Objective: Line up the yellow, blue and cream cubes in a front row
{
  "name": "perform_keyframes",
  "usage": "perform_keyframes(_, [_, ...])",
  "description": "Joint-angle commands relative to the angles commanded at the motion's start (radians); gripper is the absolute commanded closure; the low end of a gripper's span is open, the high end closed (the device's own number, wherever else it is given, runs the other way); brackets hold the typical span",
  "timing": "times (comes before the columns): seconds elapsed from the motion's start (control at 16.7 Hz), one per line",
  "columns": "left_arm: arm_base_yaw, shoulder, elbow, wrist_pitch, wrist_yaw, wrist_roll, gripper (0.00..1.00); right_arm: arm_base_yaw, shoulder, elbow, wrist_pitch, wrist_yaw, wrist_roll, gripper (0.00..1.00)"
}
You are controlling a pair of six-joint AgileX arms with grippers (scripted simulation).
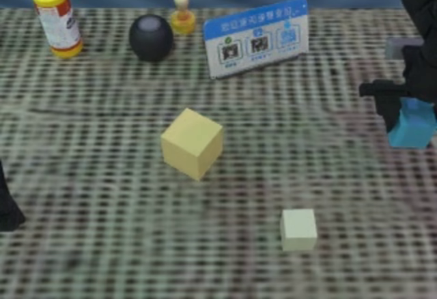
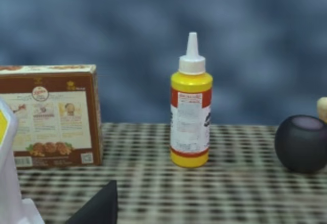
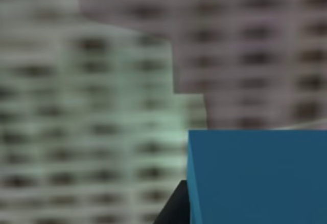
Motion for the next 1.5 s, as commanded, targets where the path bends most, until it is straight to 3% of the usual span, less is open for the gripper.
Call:
perform_keyframes(0.24, [0.0,0.0,0.0,0.0,0.0,0.0,0.0,-0.003,0.004,-0.002,0.002,0.0,0.004,1.0])
perform_keyframes(0.42, [0.0,0.0,0.0,0.0,0.0,0.0,0.0,0.066,0.003,0.002,-0.007,0.001,0.067,1.0])
perform_keyframes(1.08, [0.0,0.0,0.0,0.0,0.0,0.0,0.0,0.642,-0.055,-0.018,-0.057,0.012,0.579,1.0])
perform_keyframes(1.2, [0.0,0.0,0.0,0.0,0.0,0.0,0.0,0.683,-0.067,-0.021,-0.057,0.014,0.62,1.0])
perform_keyframes(1.5, [0.0,0.0,0.0,0.0,0.0,0.0,0.0,0.684,-0.062,-0.021,-0.052,0.012,0.625,1.0])
